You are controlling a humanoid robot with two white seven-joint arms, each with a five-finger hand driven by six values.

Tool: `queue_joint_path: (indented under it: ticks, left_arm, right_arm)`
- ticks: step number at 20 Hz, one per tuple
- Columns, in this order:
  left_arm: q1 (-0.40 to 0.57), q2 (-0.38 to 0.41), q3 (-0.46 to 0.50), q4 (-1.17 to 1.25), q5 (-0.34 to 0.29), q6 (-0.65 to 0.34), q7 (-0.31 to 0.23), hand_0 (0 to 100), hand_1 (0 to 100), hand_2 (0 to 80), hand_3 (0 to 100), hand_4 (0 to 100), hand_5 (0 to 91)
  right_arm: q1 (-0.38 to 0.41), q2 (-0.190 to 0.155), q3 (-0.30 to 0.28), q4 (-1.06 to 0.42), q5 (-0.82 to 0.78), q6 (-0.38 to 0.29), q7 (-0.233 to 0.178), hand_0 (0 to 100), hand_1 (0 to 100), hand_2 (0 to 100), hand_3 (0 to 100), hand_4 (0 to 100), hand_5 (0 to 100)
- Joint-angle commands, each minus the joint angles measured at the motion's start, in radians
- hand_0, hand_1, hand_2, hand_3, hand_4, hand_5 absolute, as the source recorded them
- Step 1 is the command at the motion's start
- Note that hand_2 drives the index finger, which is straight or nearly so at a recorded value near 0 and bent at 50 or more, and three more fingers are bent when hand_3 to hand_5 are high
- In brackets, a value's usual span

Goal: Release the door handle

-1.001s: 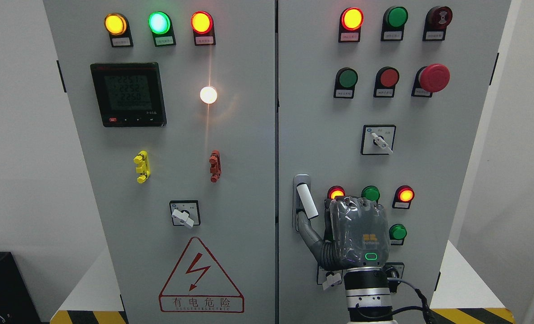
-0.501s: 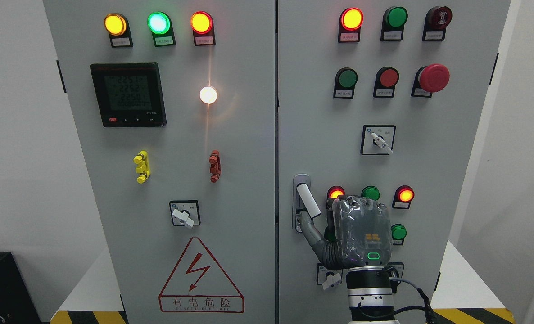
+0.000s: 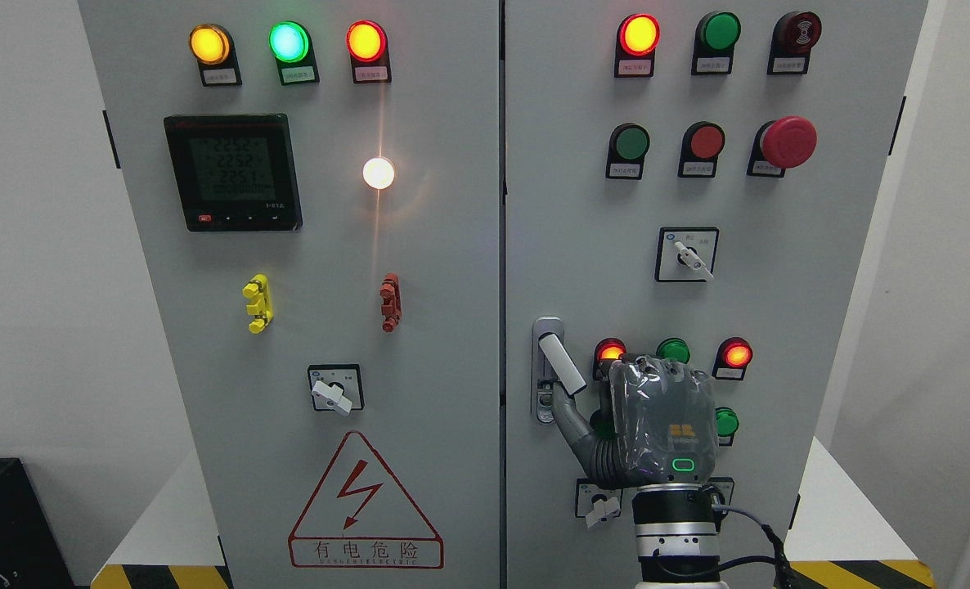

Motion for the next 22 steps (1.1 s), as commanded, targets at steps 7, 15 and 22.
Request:
queue_joint_path:
  ticks: [7, 15, 22]
  left_arm:
    - [-0.026, 0.0, 0.0, 0.029, -0.001, 0.0, 0.0, 12, 56, 0.0, 0, 0, 0.0]
    - [-0.028, 0.0, 0.0, 0.029, -0.001, 0.0, 0.0, 12, 56, 0.0, 0, 0, 0.0]
    - [-0.026, 0.0, 0.0, 0.029, 0.001, 0.0, 0.0, 12, 56, 0.0, 0, 0, 0.0]
  right_arm:
    - [0.0, 0.0, -0.002, -0.009, -0.002, 0.0, 0.001, 47, 44, 97, 100, 97, 100]
    - [0.0, 0.0, -0.002, -0.009, -0.022, -0.001, -0.006, 48, 42, 97, 100, 97, 100]
    - [0.0, 0.0, -0.002, -0.009, -0.024, -0.001, -0.006, 50, 41, 97, 100, 97, 100]
